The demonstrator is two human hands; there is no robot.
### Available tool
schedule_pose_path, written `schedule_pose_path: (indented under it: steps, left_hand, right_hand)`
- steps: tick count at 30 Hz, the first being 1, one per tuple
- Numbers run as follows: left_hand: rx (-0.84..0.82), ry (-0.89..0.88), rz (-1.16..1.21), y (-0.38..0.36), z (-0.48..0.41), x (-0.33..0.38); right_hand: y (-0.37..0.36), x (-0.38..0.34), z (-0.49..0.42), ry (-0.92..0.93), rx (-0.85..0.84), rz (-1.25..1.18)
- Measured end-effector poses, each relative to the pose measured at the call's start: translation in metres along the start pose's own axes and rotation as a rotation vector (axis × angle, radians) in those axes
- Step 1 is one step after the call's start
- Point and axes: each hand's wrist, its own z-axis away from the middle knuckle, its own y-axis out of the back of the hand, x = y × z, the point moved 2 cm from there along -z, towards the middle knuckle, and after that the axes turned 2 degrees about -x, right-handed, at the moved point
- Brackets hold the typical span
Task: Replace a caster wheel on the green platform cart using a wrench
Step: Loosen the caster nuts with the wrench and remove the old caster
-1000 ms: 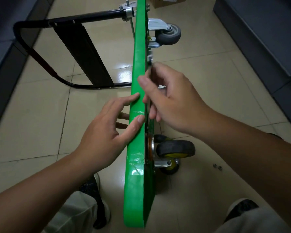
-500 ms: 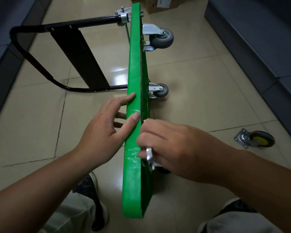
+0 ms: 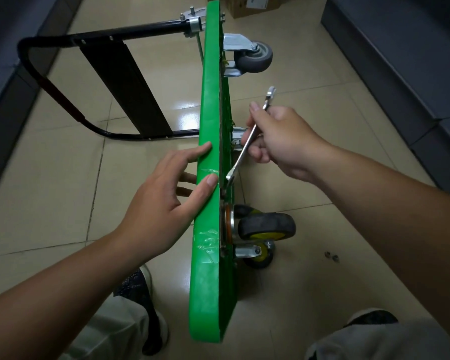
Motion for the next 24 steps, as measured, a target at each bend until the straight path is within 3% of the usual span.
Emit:
schedule_pose_path:
  steps: [8, 17, 24]
  left_hand:
    - [0.007, 0.009, 0.018, 0.0, 0.0, 0.0]
    - [0.0, 0.014, 0.018, 0.0, 0.001, 0.0]
    - [0.005, 0.007, 0.021, 0.001, 0.001, 0.002]
  right_hand:
    - [-0.022, 0.001, -0.026, -0.077, -0.184, -0.077]
    - [-0.026, 0.011, -0.03, -0.125, -0.246, -0.115]
    - [-0.033, 0.017, -0.03, -0.107, -0.244, -0.01]
